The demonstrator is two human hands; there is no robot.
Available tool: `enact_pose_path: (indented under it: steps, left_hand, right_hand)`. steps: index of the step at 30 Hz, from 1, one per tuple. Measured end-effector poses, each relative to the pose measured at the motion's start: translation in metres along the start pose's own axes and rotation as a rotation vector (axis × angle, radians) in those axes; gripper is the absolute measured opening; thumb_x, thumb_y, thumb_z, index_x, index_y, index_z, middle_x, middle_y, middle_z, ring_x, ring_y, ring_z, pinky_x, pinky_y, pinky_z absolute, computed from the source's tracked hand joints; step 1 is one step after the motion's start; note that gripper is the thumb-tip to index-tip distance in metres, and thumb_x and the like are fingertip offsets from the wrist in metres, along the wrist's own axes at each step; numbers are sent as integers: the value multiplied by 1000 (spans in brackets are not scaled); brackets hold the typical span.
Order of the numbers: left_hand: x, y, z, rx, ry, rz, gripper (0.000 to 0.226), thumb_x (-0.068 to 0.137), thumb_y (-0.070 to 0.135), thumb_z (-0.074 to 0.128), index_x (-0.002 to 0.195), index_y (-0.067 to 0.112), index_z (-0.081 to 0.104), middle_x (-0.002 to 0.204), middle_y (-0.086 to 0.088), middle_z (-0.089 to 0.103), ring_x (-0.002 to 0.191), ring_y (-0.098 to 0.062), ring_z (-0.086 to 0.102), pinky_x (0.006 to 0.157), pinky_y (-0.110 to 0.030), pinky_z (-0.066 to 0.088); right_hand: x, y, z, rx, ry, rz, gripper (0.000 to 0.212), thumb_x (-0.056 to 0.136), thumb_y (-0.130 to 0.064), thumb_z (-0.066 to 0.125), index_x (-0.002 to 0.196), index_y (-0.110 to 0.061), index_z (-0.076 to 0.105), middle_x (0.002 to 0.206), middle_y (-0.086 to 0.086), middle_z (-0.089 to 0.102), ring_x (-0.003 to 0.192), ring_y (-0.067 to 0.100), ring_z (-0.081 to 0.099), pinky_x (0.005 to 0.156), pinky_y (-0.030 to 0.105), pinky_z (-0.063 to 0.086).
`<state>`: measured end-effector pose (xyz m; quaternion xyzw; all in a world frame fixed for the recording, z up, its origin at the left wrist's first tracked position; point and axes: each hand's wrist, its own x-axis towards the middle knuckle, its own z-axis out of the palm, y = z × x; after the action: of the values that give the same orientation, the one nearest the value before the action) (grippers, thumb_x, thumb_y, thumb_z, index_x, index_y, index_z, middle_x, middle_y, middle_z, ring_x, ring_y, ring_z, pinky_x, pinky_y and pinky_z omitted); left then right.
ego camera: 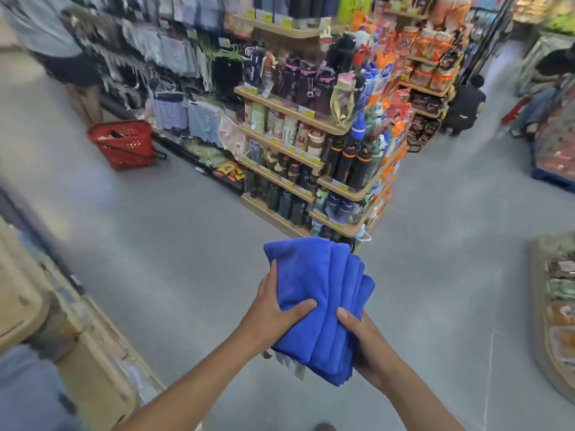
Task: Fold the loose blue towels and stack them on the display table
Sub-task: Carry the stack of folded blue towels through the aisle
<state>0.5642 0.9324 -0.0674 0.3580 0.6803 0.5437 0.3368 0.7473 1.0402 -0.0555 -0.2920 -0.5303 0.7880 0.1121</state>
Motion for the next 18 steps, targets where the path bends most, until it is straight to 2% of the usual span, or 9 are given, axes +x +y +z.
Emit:
enact_pose_path:
  steps: [2,5,7,9,11,12,14,16,18]
  left_hand:
    - [37,-3,-12,-3,50,-17,111,57,86,73,149,62,15,146,22,40,133,-3,46,106,-40,48]
    - [93,-7,-31,-9,140,-29,107,56,86,73,144,69,15,140,31,40,127,2,49,92,-36,54]
    - [130,-7,-45,-37,204,-7,108,58,84,74,147,62,18,144,26,42,130,2,48,102,-37,51]
    - [165,-3,-61,-61,270,0,104,62,80,76,148,60,21,144,26,44,132,3,48,104,-30,49]
    - [194,4,-82,-65,355,3,94,65,77,75,142,66,24,136,37,47,126,10,50,91,-15,51]
    - [207,8,-94,-52,408,-5,92,65,78,75,141,68,23,134,40,47,124,11,51,84,-14,53]
    - [229,9,-120,-44,513,-44,99,62,80,75,144,66,21,138,34,46,125,4,53,82,-27,58]
    - [243,7,-149,-62,628,-82,107,61,78,76,151,53,23,146,17,47,132,-5,51,100,-44,53]
    - [246,1,-182,-58,761,-109,109,60,80,76,151,48,25,147,12,47,134,-8,49,110,-44,46]
  right_hand:
    - [46,-18,-6,9,-34,10,79,81,-45,77,148,-17,47,143,10,62,132,30,59,114,53,43]
    - [119,-42,-15,17,-91,21,79,79,-42,78,147,-16,47,142,11,63,131,31,60,113,53,43]
    - [170,-58,-20,11,-127,31,82,76,-41,80,146,-15,48,141,12,63,130,32,60,112,53,45]
    - [223,-76,-21,-9,-176,60,84,74,-41,83,146,-13,49,140,12,64,129,32,61,107,48,50]
    - [273,-98,-14,-39,-251,104,85,74,-43,86,145,-13,50,139,12,64,129,31,62,101,41,55]
    - [298,-110,-9,-57,-295,125,87,74,-44,88,145,-14,50,140,12,64,129,31,61,99,39,56]
    - [349,-128,8,-105,-391,168,89,74,-48,88,146,-14,48,141,12,63,130,31,60,99,38,56]
    - [396,-139,32,-158,-514,225,88,77,-49,87,147,-13,48,142,13,62,131,32,60,99,38,55]
    - [439,-145,68,-202,-633,278,81,82,-48,84,146,-15,50,143,13,62,132,33,59,98,39,56]
